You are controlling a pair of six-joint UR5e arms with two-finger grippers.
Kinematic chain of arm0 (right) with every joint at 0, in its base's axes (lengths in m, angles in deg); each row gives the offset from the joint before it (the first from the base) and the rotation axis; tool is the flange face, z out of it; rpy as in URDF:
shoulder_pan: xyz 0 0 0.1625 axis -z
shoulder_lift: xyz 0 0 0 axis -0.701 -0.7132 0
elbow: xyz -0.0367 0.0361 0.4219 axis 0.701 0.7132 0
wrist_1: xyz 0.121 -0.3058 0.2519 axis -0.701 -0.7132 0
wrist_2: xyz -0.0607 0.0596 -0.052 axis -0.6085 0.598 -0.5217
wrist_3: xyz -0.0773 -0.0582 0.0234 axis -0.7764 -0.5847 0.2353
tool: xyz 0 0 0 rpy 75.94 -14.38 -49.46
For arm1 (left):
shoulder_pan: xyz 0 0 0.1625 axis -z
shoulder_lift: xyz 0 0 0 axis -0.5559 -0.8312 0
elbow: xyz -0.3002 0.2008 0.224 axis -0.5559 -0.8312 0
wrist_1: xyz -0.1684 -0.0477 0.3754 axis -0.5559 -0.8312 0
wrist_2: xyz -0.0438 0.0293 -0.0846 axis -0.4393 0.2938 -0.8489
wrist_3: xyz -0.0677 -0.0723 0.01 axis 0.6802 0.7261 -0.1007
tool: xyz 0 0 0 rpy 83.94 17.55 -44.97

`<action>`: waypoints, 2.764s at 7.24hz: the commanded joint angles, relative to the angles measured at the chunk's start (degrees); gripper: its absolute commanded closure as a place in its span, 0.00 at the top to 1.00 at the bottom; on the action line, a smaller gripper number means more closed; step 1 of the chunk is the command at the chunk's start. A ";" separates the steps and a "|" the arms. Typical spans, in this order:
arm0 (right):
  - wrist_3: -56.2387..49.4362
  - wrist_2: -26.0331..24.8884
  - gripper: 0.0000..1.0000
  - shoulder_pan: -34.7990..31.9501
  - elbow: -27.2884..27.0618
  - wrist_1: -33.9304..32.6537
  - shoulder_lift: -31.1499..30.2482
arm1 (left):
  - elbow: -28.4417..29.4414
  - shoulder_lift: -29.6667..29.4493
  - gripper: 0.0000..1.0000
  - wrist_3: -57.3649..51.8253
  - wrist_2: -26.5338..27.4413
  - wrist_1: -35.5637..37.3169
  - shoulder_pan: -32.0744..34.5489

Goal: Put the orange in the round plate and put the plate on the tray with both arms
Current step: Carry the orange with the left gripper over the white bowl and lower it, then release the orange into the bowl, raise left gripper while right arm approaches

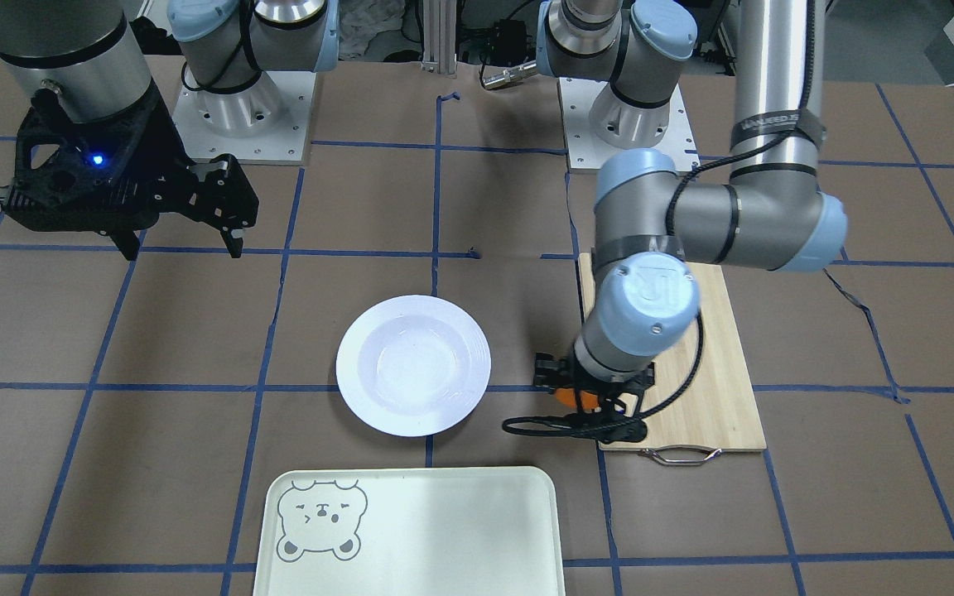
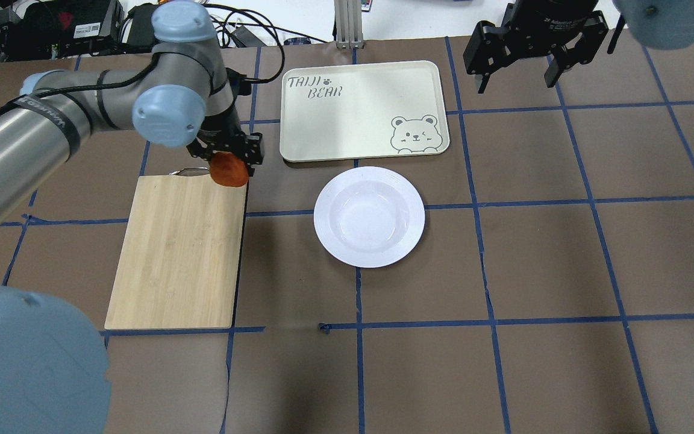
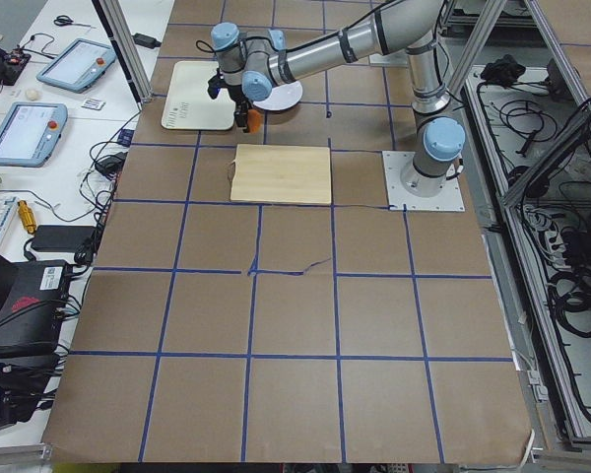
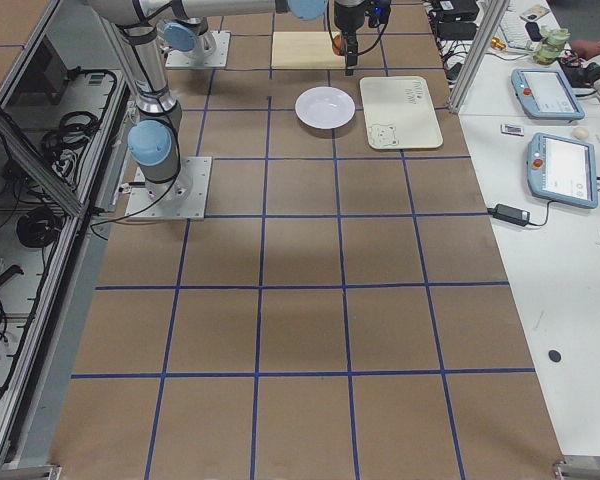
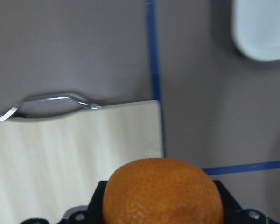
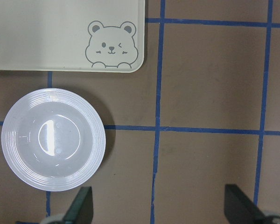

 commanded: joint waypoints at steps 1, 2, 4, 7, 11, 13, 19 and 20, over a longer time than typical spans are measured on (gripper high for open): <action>0.00 -0.03 1.00 0.01 0.00 0.03 0.00 | -0.19 -1.40 0.01 18.24 -3.54 0.70 9.05; 0.00 -0.03 1.00 0.01 0.00 0.03 0.00 | -0.62 -2.28 0.01 21.19 -4.42 3.14 12.75; 0.00 0.05 1.00 -0.17 -0.09 -0.06 0.00 | -2.11 -2.90 0.01 21.83 -9.08 4.30 15.85; 0.00 -0.03 1.00 0.01 -0.09 -0.06 0.00 | -7.12 -5.44 0.82 22.27 -9.00 15.88 15.86; -0.53 1.19 1.00 1.32 -0.70 -0.24 0.35 | -2.84 -2.12 1.00 25.00 -8.21 15.48 14.55; 0.18 6.36 1.00 1.76 -2.98 -0.84 0.35 | -0.11 3.22 1.00 22.47 -8.12 9.36 11.66; 0.88 21.48 1.00 3.26 -26.59 -27.07 2.71 | -0.19 22.74 1.00 6.98 -1.70 -7.90 3.64; 4.36 22.81 1.00 3.43 -29.15 -31.13 3.77 | -0.62 24.24 1.00 6.89 -2.05 -7.82 3.64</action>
